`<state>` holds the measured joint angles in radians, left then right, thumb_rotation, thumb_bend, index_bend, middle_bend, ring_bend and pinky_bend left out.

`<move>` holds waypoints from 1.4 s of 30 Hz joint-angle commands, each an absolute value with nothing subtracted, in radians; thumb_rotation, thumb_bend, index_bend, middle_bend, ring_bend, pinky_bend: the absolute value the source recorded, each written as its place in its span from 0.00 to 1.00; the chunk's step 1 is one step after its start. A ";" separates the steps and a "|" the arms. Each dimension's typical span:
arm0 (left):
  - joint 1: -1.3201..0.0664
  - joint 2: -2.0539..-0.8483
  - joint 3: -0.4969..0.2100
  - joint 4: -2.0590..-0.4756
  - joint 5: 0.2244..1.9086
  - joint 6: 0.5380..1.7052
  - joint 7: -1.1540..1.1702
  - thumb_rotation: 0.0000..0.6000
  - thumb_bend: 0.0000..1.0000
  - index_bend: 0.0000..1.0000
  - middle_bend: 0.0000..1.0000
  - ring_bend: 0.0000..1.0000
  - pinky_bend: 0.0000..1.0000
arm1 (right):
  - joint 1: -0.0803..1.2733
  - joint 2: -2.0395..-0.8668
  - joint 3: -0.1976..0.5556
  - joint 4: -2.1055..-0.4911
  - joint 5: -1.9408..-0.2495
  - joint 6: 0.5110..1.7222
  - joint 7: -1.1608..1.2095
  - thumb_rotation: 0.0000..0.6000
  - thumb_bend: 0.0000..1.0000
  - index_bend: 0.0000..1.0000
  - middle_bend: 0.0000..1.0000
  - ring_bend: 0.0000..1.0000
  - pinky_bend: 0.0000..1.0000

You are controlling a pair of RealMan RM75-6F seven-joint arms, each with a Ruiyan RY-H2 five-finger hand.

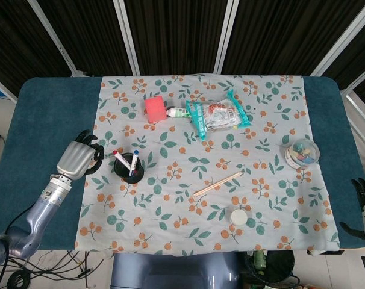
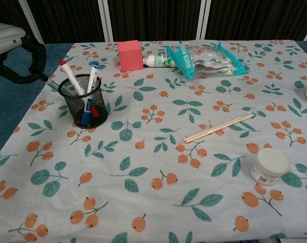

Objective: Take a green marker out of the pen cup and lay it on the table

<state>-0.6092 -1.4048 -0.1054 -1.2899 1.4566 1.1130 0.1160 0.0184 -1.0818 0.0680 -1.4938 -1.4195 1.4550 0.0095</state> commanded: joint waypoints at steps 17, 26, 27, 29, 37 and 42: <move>-0.605 -1.069 -0.124 -1.714 1.494 1.149 0.218 1.00 0.15 0.15 0.14 0.06 0.08 | 0.011 -1.073 0.071 -1.503 -1.428 1.474 0.027 1.00 0.05 0.08 0.09 0.14 0.17; -0.501 -0.734 -0.181 -2.086 1.365 1.274 0.384 1.00 0.15 0.13 0.08 0.01 0.06 | 0.008 -1.067 0.072 -1.507 -1.432 1.482 0.032 1.00 0.05 0.08 0.09 0.14 0.17; -0.478 -0.713 -0.180 -2.106 1.374 1.307 0.376 1.00 0.15 0.13 0.08 0.01 0.05 | 0.008 -1.067 0.072 -1.508 -1.434 1.484 0.033 1.00 0.05 0.08 0.09 0.14 0.17; -0.419 -0.669 -0.163 -2.145 1.399 1.372 0.351 1.00 0.15 0.13 0.08 0.00 0.04 | 0.007 -1.066 0.072 -1.511 -1.437 1.488 0.035 1.00 0.05 0.08 0.09 0.14 0.17; -0.231 -0.651 -0.052 -2.138 1.417 1.480 0.242 1.00 0.15 0.09 0.04 0.00 0.01 | 0.005 -1.064 0.071 -1.521 -1.458 1.506 0.038 1.00 0.05 0.08 0.09 0.14 0.17; -0.221 -0.671 -0.050 -2.099 1.415 1.457 0.158 1.00 0.15 0.08 0.03 0.00 0.01 | 0.003 -1.062 0.070 -1.528 -1.475 1.522 0.041 1.00 0.05 0.08 0.09 0.14 0.17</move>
<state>-0.2313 -0.6559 -0.0547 -2.1174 1.4128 1.4489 0.1890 0.0036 -1.0626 0.0697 -1.5274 -1.4744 1.5208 0.0407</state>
